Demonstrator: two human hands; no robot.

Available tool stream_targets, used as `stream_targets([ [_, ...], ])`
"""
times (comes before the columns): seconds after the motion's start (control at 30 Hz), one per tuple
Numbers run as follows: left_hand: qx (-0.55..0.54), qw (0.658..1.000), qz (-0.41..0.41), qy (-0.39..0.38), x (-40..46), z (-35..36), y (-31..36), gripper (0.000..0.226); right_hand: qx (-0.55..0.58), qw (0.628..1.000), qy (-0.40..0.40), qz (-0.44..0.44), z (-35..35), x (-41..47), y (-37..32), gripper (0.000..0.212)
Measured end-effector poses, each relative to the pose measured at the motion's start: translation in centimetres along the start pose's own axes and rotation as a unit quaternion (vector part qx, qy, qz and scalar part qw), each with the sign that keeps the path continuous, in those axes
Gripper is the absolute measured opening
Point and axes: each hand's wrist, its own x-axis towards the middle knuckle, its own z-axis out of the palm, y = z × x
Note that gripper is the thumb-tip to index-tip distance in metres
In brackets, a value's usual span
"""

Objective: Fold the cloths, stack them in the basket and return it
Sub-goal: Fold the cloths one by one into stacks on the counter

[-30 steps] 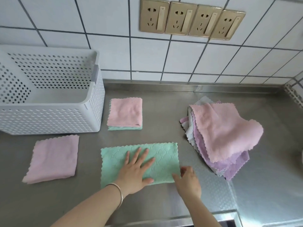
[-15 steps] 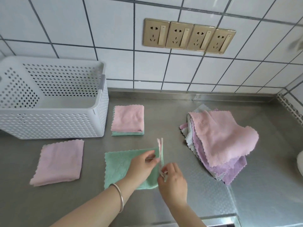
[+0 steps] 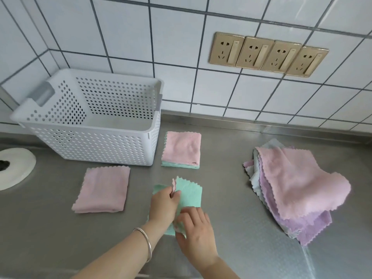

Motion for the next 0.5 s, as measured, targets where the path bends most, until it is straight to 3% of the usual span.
stream_targets([
  [0.23, -0.017, 0.995, -0.066, -0.079, 1.9, -0.9, -3.4, 0.03, -0.076, 0.972, -0.192, 0.114, 2.0, -1.0, 0.7, 0.105],
  [0.37, -0.031, 0.992, -0.095, -0.083, 2.8, -0.7, -4.5, 0.027, -0.09, 0.963, -0.23, 0.108, 3.3, -1.3, 0.9, 0.117],
  [0.43, -0.054, 0.991, -0.117, -0.035, 3.0, -0.6, -4.7, 0.015, -0.089, 0.962, -0.236, 0.102, 3.6, -1.2, 0.9, 0.114],
  [0.5, -0.081, 0.986, -0.141, 0.026, 2.7, -0.7, -4.7, 0.02, -0.093, 0.962, -0.238, 0.094, 3.8, -1.2, 0.9, 0.108],
])
